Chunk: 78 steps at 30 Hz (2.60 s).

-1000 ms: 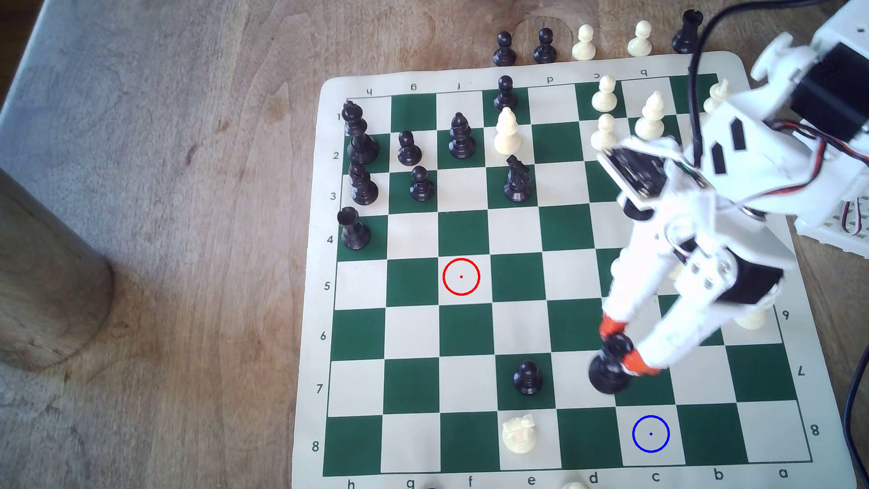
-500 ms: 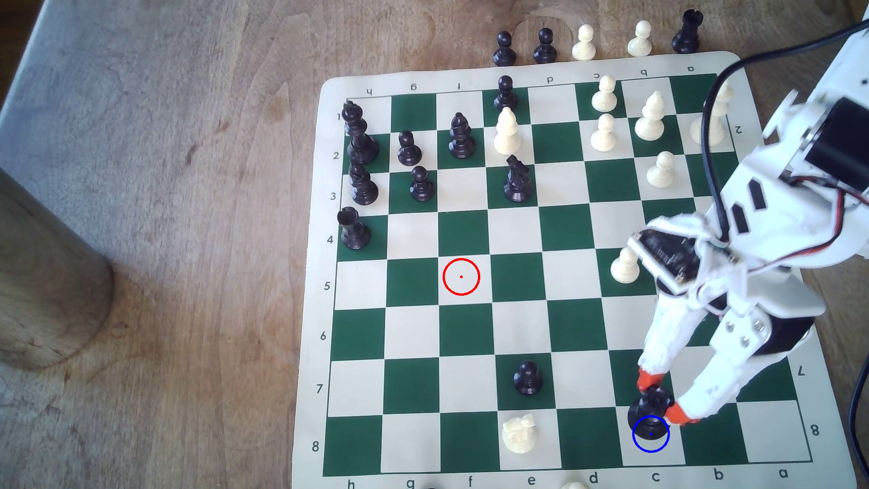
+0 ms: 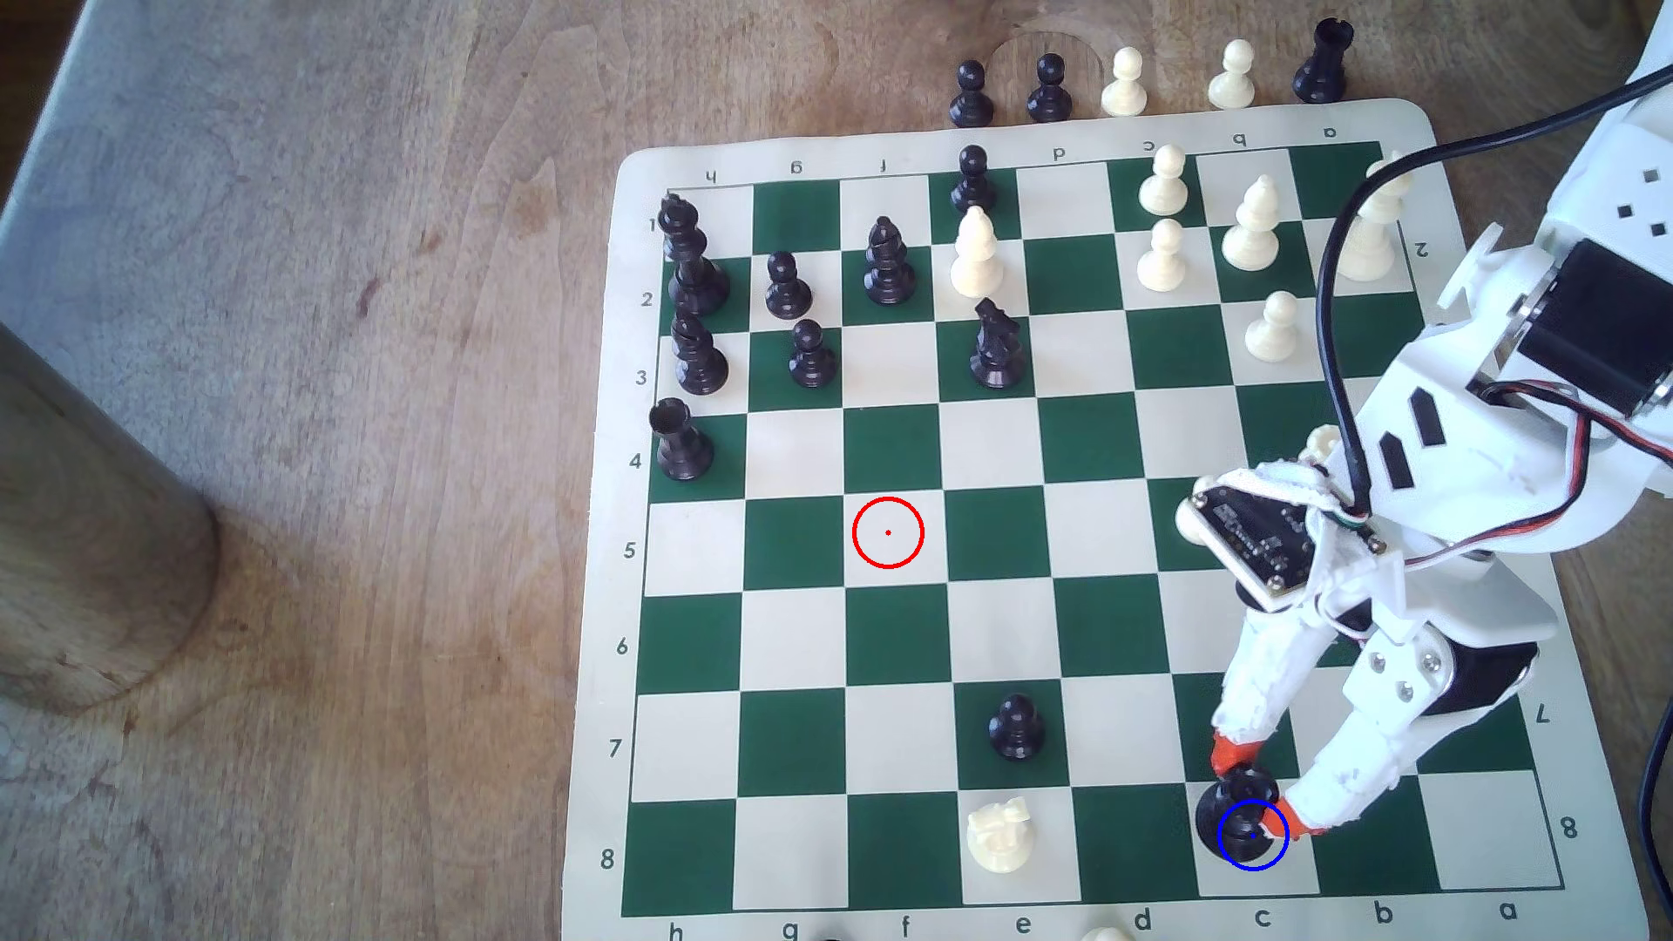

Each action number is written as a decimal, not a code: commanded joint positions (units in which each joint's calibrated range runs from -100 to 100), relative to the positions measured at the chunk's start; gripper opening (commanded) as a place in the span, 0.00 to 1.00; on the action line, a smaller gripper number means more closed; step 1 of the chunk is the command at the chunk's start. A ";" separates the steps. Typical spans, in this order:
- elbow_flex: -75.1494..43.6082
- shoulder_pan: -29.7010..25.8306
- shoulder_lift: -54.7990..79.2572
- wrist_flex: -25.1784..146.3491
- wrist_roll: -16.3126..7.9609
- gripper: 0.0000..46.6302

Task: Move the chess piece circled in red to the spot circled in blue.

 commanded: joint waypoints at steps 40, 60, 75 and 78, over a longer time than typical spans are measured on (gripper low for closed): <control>1.23 -1.10 -0.29 0.37 0.10 0.37; 3.23 -2.58 -17.44 18.96 -0.49 0.46; 9.03 4.85 -55.73 46.89 0.10 0.15; 9.03 8.13 -58.70 47.71 1.27 0.01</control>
